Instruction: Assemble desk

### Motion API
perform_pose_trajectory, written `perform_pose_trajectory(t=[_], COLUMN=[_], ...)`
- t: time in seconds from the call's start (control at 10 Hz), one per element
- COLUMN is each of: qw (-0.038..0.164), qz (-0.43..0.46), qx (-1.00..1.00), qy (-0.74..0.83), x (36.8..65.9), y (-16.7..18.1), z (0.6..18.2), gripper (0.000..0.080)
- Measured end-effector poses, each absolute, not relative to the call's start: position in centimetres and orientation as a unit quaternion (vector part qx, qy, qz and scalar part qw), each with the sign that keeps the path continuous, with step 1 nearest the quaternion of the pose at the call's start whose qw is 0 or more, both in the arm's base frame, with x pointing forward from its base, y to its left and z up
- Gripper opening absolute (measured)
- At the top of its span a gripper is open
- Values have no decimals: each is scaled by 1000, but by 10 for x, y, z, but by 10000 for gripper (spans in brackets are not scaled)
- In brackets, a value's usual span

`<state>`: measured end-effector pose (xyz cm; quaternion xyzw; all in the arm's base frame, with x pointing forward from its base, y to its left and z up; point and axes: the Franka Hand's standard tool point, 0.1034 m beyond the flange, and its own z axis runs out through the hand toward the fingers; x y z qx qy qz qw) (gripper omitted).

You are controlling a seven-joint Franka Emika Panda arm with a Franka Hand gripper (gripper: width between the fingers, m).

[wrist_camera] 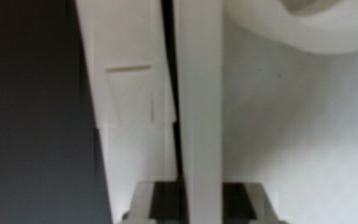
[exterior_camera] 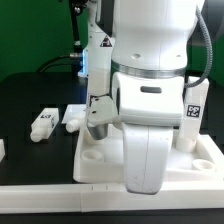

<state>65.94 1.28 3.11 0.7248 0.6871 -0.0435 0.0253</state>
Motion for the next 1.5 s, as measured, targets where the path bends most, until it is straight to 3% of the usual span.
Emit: perform_pose_trajectory(t=[0.4,0.5,0.6,0.7,0.9,1.1,1.4,1.5], qw=[26,27,27,27,28,30,32,24], qz=[-45,-44,-44,-45,-47,-50,-50,-52], qx=[724,724,725,732,741,786,846,859], qy=[688,687,687,680,669,615,531,509], x=[659,659,659,660,661,659,657,655], y=[11,10,9,10,6,-10,-6,-10], z=[31,31,31,33,62,84,77,78], gripper=[55,126,348,348,595,640,648,648])
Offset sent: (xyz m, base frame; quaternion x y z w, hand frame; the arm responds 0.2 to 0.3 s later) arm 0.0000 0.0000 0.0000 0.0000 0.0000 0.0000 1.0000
